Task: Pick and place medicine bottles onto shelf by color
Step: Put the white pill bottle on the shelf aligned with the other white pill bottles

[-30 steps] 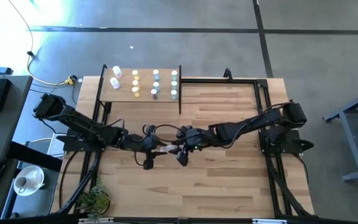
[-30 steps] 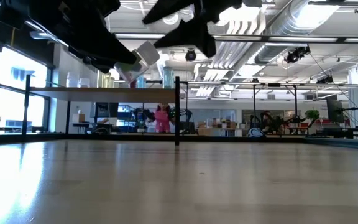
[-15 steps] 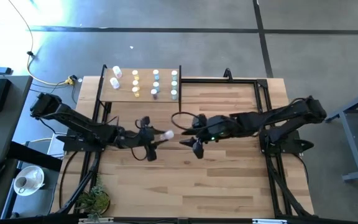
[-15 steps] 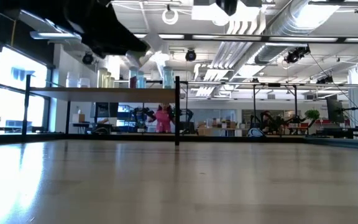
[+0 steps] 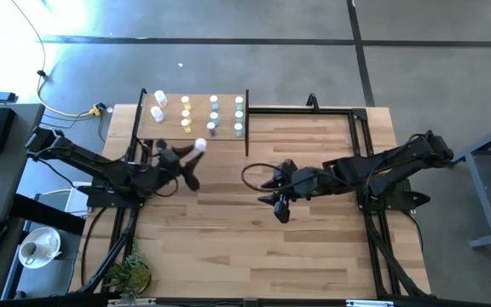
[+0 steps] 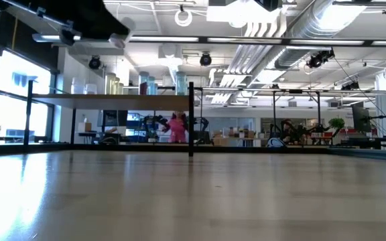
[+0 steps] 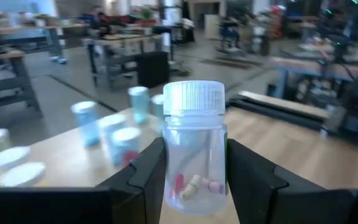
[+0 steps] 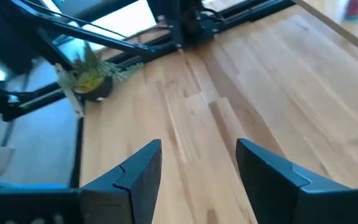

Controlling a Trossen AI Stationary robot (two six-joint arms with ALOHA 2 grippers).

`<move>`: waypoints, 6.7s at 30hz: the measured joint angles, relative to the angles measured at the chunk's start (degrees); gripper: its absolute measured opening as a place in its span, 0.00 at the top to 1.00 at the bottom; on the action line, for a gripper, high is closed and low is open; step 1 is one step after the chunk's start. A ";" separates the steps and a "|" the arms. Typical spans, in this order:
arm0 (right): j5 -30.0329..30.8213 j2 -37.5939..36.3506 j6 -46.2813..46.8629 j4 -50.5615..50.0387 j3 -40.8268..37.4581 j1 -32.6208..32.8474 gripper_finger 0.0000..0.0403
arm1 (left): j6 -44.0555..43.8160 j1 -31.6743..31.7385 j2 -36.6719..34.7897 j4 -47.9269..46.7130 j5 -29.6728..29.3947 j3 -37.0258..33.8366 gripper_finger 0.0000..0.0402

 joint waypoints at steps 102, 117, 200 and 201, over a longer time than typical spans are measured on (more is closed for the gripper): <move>1.45 0.07 -29.01 18.51 0.00 -6.15 0.51 | 9.45 3.67 -32.08 -20.00 3.74 -4.24 0.67; -5.45 9.14 -43.09 38.69 0.09 -10.32 0.51 | 11.92 3.74 -32.84 -21.84 22.35 -4.22 0.67; -17.31 29.38 -30.04 70.01 0.03 -12.38 0.51 | 6.74 3.78 -10.16 10.42 47.79 -4.26 0.67; -17.31 29.38 -30.04 69.98 0.03 -12.38 0.51 | 6.65 3.78 -9.57 11.62 47.76 -4.26 0.67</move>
